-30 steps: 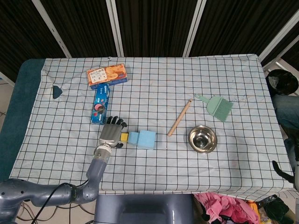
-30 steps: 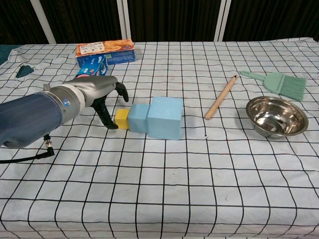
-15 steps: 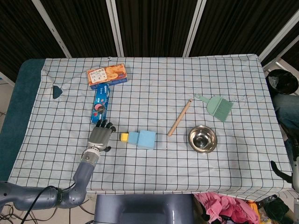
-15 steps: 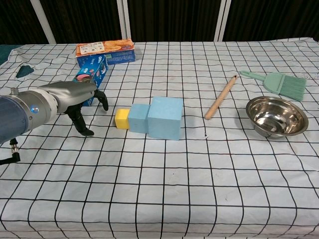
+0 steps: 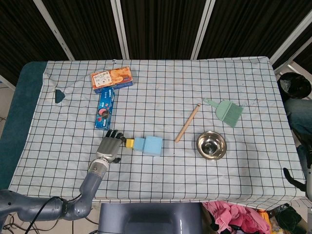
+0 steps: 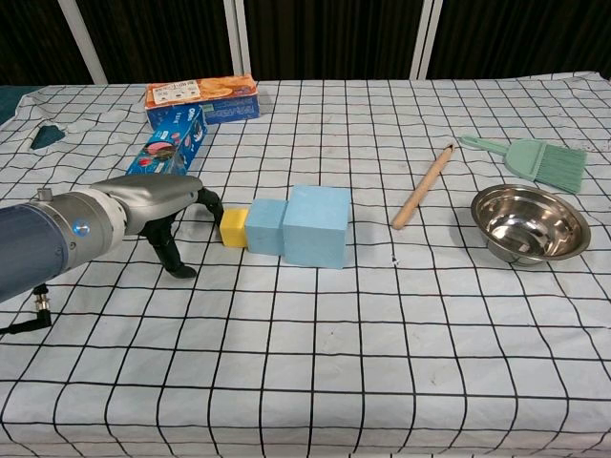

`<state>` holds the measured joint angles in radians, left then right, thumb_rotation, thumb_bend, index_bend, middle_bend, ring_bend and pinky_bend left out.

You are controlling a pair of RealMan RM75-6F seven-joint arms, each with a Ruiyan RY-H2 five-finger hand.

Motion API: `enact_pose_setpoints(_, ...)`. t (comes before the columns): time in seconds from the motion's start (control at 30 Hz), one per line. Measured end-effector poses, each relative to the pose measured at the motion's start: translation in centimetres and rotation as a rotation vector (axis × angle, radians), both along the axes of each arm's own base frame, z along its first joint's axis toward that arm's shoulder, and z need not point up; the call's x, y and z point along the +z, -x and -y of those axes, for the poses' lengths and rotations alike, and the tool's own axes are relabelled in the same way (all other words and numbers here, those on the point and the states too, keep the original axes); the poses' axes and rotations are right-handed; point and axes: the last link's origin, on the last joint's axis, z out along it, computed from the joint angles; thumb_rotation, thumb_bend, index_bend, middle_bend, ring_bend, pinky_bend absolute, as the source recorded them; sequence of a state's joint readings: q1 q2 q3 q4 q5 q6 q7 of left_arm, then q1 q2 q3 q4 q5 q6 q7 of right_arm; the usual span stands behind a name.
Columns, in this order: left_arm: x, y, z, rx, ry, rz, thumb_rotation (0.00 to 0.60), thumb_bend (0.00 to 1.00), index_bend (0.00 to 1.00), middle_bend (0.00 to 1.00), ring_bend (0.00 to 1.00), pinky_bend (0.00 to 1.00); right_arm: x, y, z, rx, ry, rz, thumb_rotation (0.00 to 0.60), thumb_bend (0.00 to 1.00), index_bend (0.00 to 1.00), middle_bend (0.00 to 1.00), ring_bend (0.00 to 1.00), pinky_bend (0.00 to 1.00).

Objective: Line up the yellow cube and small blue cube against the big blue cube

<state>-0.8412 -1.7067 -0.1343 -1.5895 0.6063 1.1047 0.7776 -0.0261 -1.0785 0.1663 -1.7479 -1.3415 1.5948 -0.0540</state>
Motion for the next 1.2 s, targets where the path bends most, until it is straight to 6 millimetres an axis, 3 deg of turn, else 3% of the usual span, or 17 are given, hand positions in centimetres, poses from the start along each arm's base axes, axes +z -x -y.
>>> enact_pose_setpoints(0.43,-0.7,-0.4,0.1,-0.007,0.012,0.011,0.600,0.22,0.29,0.15,0.00,0.00,0.1,0.0,0.0,-0.002,0.004,0.003,0.600,0.21,0.10,0.07,0.21,0.12)
enact_pose_setpoints(0.63,0.4,-0.3,-0.2,-0.007,-0.026,-0.001,0.600,0.22,0.28,0.15,0.00,0.00,0.1,0.0,0.0,0.001,0.003,0.004,0.600,0.21,0.10,0.07,0.21,0.12)
enact_pose_setpoints(0.93,5.4,-0.1,0.3,-0.054,-0.149,0.038,0.600,0.22,0.17,0.12,0.00,0.00,-0.1,0.1,0.1,-0.005,-0.010,-0.003,0.600,0.21,0.10,0.07,0.21,0.12)
enact_pose_setpoints(1.03,8.3,1.2,1.4,-0.070,-0.211,0.054,0.600,0.19,0.15,0.11,0.00,0.00,-0.2,0.3,0.2,-0.009,-0.015,-0.007,0.600,0.21,0.10,0.07,0.21,0.12)
enact_pose_setpoints(1.2,13.3,5.3,4.0,-0.048,-0.349,0.088,0.600,0.17,0.11,0.09,0.00,0.00,-0.5,0.3,0.3,-0.012,-0.029,-0.019,0.600,0.21,0.10,0.07,0.21,0.12)
